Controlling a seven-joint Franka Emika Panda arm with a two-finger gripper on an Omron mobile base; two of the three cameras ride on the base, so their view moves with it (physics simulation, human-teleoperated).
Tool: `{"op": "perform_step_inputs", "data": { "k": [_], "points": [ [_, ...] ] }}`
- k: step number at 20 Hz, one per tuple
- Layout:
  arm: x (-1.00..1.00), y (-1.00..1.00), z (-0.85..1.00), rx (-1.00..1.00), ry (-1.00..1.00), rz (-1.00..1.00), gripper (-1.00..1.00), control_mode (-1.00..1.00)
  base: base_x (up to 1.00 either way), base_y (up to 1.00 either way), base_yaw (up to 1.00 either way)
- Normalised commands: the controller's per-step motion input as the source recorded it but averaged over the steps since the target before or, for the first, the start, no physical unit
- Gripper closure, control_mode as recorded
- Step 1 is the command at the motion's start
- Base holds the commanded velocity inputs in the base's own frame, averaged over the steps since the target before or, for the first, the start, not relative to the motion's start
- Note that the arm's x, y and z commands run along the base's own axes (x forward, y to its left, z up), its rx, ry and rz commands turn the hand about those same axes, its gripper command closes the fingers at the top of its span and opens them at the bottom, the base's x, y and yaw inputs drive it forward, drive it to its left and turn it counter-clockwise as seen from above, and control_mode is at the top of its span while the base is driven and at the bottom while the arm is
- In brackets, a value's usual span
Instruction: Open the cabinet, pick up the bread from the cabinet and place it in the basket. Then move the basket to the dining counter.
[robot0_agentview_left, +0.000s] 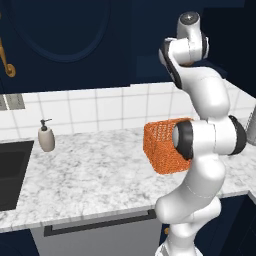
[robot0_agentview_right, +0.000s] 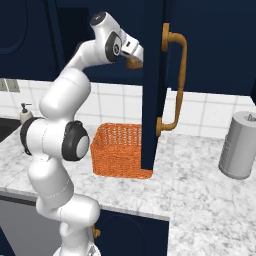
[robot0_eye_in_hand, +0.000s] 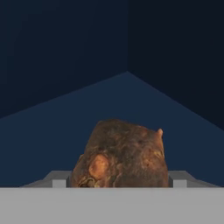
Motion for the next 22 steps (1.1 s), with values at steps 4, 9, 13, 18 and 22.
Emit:
{"op": "perform_step_inputs", "data": {
  "k": [4,9,13,18,22],
  "points": [
    [-0.16,0.17,-0.08,0.00,-0.11,0.01,1.00,-1.00,0.00,0.00,0.00],
    [-0.83,0.20,0.00,-0.01,-0.13,0.07,1.00,-1.00,0.00,0.00,0.00],
    [-0.93,0.21,0.00,-0.06,-0.03,0.08,1.00,-1.00,0.00,0.00,0.00],
    [-0.99,0.43,0.01,-0.08,0.02,0.10,1.00,-1.00,0.00,0.00,0.00],
    [-1.00,0.82,0.00,-0.09,0.04,0.08,1.00,-1.00,0.00,0.00,0.00]
  ]
}}
